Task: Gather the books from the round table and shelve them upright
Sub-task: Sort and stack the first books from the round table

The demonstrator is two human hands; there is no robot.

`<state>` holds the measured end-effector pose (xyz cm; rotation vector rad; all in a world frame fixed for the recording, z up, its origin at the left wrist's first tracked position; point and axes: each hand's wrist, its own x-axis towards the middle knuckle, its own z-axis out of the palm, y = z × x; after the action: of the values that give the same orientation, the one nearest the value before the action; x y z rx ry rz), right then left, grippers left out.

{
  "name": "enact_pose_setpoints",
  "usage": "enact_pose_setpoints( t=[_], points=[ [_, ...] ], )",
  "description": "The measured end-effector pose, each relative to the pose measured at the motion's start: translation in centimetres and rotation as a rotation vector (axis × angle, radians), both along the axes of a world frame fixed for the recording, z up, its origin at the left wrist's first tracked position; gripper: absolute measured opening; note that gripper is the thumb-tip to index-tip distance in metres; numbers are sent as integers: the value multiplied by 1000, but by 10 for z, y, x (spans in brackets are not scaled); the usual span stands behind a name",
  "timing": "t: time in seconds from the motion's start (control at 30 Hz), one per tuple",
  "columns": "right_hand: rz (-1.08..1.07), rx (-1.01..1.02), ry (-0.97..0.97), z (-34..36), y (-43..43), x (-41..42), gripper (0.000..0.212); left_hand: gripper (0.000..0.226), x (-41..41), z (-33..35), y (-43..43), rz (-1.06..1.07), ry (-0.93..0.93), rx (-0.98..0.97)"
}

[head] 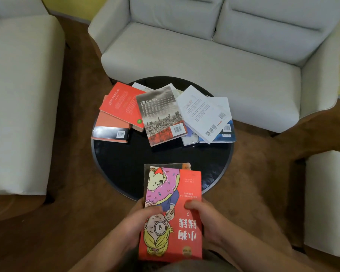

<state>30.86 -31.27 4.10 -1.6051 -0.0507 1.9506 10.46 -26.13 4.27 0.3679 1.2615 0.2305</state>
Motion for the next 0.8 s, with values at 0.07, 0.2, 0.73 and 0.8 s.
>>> enact_pose_setpoints(
  t=[0.07,0.2,0.73,0.8],
  points=[
    [6,1,28,2,-6,-3,47,76,-1,5,-14,-14,13,41],
    [23,17,41,14,-8,-6,47,69,0,3,-37,136,9,95],
    [448,500,-564,44,85,40,63,63,6,32,113,-582,292,838],
    [453,511,-610,41,95,40,67,57,9,30,120,-591,296,844]
  ],
)
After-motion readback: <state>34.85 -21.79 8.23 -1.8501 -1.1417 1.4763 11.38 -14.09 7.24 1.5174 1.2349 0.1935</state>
